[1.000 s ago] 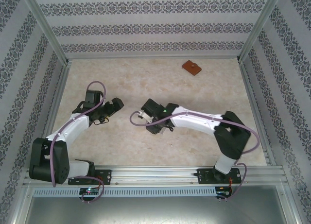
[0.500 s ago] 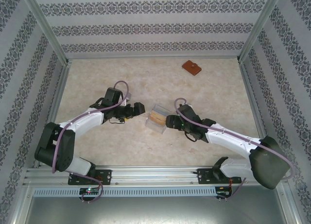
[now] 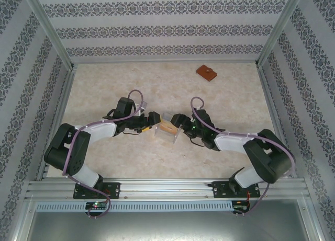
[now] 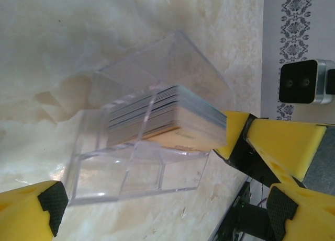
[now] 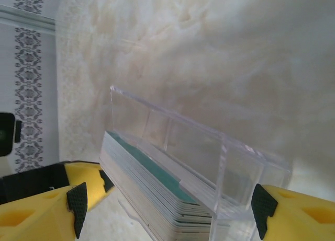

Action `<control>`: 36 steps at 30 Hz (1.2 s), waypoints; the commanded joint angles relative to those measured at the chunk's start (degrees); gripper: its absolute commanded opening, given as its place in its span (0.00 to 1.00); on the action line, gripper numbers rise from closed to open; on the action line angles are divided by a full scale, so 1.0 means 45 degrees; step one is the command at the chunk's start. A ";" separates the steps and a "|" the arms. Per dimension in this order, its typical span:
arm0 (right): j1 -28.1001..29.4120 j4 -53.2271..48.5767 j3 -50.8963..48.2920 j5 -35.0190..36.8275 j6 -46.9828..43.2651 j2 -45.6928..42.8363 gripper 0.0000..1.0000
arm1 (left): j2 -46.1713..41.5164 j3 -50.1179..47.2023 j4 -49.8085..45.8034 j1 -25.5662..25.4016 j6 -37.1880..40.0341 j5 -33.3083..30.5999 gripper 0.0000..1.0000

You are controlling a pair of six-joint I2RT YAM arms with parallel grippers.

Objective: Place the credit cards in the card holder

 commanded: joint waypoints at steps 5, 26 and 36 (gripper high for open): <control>-0.0131 0.3111 0.2484 -0.1609 0.0474 0.2827 0.87 | -0.0674 -0.0422 -0.0721 -0.0025 -0.1346 -0.1643 0.99; -0.2282 -0.1019 0.3448 -0.2237 -0.1739 0.2521 0.98 | -0.2524 0.3027 -0.7480 0.0673 0.3683 -0.6674 0.88; 0.2536 -0.6724 0.1713 0.3649 -0.6475 -0.1504 0.98 | 0.1820 0.7280 -0.8622 0.1104 0.5548 -0.5535 0.75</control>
